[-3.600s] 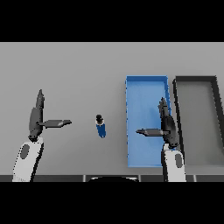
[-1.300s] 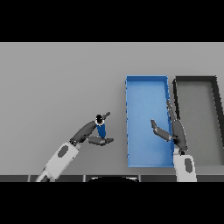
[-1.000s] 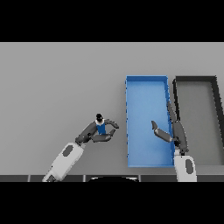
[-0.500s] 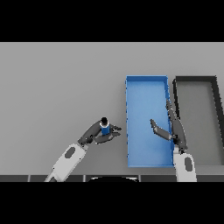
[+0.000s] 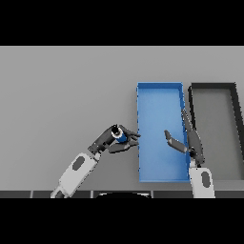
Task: Pick up the blue pipe and place it into the blue bin.
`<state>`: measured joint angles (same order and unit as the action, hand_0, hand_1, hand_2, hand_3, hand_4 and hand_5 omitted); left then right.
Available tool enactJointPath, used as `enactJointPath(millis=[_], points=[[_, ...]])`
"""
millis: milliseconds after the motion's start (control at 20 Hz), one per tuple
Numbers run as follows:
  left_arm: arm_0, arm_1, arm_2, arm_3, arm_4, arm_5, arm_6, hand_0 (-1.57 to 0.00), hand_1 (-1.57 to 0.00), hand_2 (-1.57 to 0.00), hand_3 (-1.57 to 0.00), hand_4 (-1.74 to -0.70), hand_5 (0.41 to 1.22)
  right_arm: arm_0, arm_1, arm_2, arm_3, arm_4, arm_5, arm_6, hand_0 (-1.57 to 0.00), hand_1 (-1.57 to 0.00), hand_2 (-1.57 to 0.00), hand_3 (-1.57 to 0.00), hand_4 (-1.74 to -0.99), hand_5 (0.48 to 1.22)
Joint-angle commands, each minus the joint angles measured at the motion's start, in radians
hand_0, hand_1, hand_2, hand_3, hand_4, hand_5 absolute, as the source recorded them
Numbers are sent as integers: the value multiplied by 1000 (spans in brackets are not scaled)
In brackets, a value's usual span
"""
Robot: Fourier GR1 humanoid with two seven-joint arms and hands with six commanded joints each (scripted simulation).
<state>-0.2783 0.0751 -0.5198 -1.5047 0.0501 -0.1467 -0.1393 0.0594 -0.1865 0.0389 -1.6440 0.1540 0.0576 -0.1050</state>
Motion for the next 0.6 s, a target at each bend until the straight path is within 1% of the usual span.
enactJointPath(millis=[0,50,100,200,250,400,450,500,550], points=[[-10,-2,0,-21,3,-8,24,-1560,-1562,-1563,-1563,-1466,1217,9,5,5,-12,1,-2,-1,1,1,1,1,-1170,644],[-17,-10,-4,-23,-7,-10,42,-1562,-1563,-1564,-1564,-1467,1218,-6,9,8,-12,9,-9,15,1,1,1,1,-1161,644],[-20,-12,2,-25,-10,-14,61,-1564,-1565,-1566,-1566,-1466,1219,3,-1,-2,-2,1,-2,-3,1,1,1,1,-1158,643],[-4,-18,-6,-43,-23,-22,74,-1566,-1567,-1568,-1568,-1467,1220,-2,-3,-3,-1,2,-3,-3,1,1,1,1,-1151,643],[-4,-17,0,-42,-29,-25,78,-1567,-1568,-1568,-1568,-1466,1220,8,-1,0,-14,10,-11,-11,1,1,1,1,-1145,643],[-12,-37,15,-21,-33,-41,89,-1569,-1569,-1570,-1570,-1466,1220,59,2,7,-76,46,-46,-14,1,1,1,1,-1138,643],[-2,-29,22,-27,-40,-44,78,-1569,-1570,-1570,-1570,-1466,1220,80,2,10,-101,59,-58,-11,1,1,1,1,-1166,643],[-3,-39,19,-11,-55,-46,69,-1570,-1570,-1570,-1570,-1466,1220,102,-2,9,-124,71,-67,-7,1,1,1,1,-1188,643],[-8,-42,26,-17,-56,-51,71,-1570,-1570,-1570,-1570,-1466,1220,115,7,17,-147,86,-80,3,1,1,1,1,-1191,642]])
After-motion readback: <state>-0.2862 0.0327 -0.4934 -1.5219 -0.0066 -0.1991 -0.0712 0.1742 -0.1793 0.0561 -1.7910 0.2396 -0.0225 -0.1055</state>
